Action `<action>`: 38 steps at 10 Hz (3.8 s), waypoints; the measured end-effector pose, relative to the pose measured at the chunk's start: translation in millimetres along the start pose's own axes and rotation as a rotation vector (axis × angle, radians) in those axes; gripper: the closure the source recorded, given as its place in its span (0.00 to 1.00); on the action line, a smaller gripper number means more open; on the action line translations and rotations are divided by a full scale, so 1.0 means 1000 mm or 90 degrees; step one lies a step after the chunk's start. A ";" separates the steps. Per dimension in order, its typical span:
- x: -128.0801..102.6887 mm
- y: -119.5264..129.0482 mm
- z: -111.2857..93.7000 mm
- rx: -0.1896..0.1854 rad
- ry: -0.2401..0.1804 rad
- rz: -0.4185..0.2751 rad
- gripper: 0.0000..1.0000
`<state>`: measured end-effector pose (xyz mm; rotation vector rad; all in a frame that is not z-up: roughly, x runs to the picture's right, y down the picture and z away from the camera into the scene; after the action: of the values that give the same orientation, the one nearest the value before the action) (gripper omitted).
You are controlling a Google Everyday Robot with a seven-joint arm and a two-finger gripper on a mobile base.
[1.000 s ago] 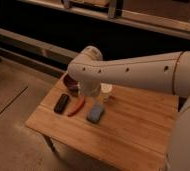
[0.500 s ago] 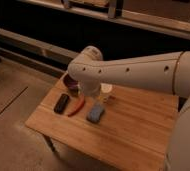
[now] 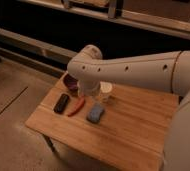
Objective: Place the white sponge in the ceramic bowl
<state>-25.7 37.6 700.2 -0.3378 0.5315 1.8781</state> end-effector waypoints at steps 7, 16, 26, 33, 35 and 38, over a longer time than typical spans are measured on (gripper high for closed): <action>0.000 -0.011 0.039 -0.040 0.093 0.055 0.35; 0.017 -0.055 0.123 0.028 0.134 0.098 0.35; 0.001 -0.055 0.126 0.024 0.131 0.082 0.35; 0.005 -0.062 0.154 0.058 0.152 0.072 0.35; 0.000 -0.055 0.151 0.045 0.147 0.067 0.36; -0.003 -0.047 0.146 0.029 0.130 0.048 0.62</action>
<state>22.0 124.1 818.1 -0.4882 0.7318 1.9118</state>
